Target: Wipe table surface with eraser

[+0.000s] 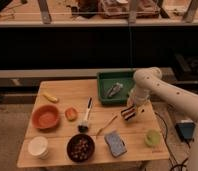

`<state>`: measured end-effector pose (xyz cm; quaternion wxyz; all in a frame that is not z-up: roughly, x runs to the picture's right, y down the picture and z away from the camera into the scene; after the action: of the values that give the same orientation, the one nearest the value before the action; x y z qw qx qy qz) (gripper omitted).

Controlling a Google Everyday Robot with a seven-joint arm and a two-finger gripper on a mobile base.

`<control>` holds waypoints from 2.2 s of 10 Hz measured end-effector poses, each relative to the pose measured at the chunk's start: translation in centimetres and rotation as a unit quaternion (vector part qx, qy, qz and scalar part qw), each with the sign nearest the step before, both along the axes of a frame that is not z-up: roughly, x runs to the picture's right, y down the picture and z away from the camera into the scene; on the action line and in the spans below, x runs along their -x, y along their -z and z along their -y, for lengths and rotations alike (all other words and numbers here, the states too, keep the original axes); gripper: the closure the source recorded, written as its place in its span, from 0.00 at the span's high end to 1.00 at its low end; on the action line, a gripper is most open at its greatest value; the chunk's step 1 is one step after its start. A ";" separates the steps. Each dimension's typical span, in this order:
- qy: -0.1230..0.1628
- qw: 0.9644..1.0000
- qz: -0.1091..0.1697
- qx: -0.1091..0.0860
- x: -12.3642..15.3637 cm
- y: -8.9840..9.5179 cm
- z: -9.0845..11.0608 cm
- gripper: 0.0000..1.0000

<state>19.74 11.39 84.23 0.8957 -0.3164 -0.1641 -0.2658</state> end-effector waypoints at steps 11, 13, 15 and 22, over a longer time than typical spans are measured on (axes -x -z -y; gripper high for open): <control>0.005 0.999 0.021 0.036 -2.5 2.4 -4.6 0.00; 0.004 0.999 0.007 0.040 -4.0 2.7 -5.0 0.00; 0.002 0.999 -0.012 0.041 -5.6 2.6 -4.9 0.00; -0.018 0.997 -0.069 0.030 -10.0 1.0 -2.6 0.00</control>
<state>29.74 13.98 83.25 0.8994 -0.3583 -0.1151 -0.2222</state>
